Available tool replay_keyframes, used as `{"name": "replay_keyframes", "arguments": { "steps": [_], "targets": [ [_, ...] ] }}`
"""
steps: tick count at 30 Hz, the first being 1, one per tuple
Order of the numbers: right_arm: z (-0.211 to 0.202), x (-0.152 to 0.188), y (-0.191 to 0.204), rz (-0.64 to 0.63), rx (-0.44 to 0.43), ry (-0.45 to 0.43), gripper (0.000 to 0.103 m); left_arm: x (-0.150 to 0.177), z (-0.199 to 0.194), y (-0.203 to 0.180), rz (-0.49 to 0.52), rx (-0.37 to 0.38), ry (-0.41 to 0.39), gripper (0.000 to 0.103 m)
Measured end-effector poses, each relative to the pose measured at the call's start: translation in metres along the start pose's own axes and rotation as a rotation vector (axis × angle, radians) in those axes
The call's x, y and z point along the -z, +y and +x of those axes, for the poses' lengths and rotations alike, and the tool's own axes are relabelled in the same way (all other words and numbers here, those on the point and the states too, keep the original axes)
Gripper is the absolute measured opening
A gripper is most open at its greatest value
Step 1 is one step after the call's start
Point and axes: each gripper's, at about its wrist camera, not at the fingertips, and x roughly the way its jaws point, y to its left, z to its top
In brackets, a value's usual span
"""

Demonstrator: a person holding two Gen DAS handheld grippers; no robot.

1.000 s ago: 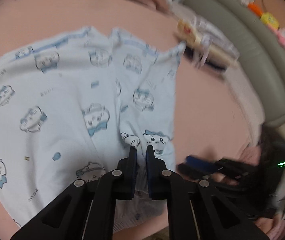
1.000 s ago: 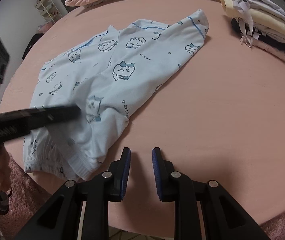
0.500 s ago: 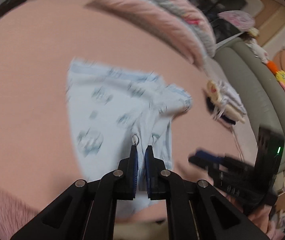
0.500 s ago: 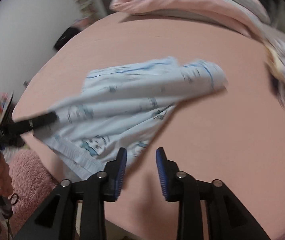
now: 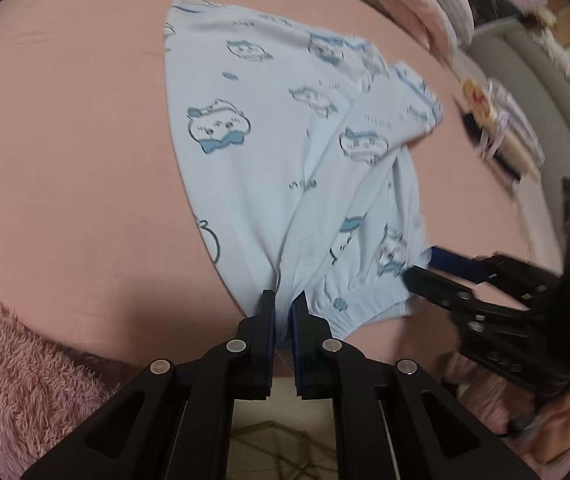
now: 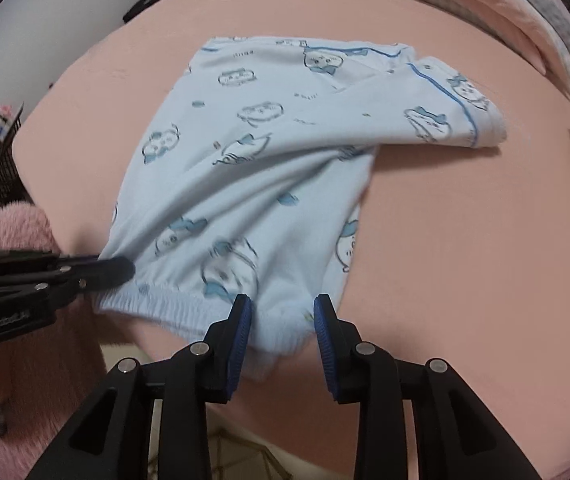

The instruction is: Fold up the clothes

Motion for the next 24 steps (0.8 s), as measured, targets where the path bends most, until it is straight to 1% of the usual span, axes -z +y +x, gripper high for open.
{"name": "replay_keyframes", "arguments": {
  "steps": [2, 3, 4, 6, 8, 10, 11, 13, 16, 19, 21, 23, 24],
  "targets": [
    [-0.007, 0.002, -0.014, 0.053, -0.036, -0.031, 0.037, -0.009, -0.003, 0.000, -0.014, 0.013, 0.037, 0.007],
    [-0.013, 0.002, -0.024, 0.091, -0.038, -0.051, 0.037, -0.014, -0.009, -0.001, -0.001, 0.026, 0.025, 0.009],
    [-0.018, 0.002, -0.034, 0.128, -0.039, -0.070, 0.037, -0.019, -0.021, -0.004, 0.022, 0.041, -0.017, 0.010],
    [-0.028, -0.004, -0.059, 0.189, -0.005, -0.093, 0.037, -0.033, -0.037, -0.009, 0.080, 0.069, -0.078, 0.018],
    [-0.035, -0.014, -0.084, 0.243, 0.032, -0.102, 0.037, -0.055, -0.041, -0.016, 0.129, 0.110, -0.109, 0.020],
    [-0.038, -0.026, -0.108, 0.294, 0.061, -0.104, 0.037, -0.082, -0.040, -0.024, 0.191, 0.146, -0.144, 0.020],
    [-0.037, -0.033, -0.117, 0.315, 0.068, -0.099, 0.037, -0.095, -0.036, -0.030, 0.231, 0.145, -0.166, 0.020],
    [-0.035, -0.049, -0.131, 0.331, 0.085, -0.094, 0.037, -0.125, -0.017, -0.047, 0.294, 0.121, -0.186, 0.020],
    [-0.027, -0.068, -0.145, 0.311, 0.125, -0.093, 0.037, -0.161, 0.022, -0.074, 0.359, 0.115, -0.152, 0.020],
    [-0.009, -0.086, -0.155, 0.280, 0.162, -0.083, 0.037, -0.194, 0.062, -0.101, 0.417, 0.117, -0.112, 0.020],
    [0.004, -0.096, -0.161, 0.267, 0.182, -0.074, 0.037, -0.208, 0.079, -0.109, 0.429, 0.113, -0.099, 0.020],
    [0.013, -0.101, -0.170, 0.280, 0.198, -0.079, 0.037, -0.216, 0.094, -0.116, 0.439, 0.093, -0.068, 0.020],
    [0.013, -0.102, -0.175, 0.296, 0.203, -0.092, 0.037, -0.214, 0.096, -0.120, 0.455, 0.103, -0.058, 0.019]
  ]
}}
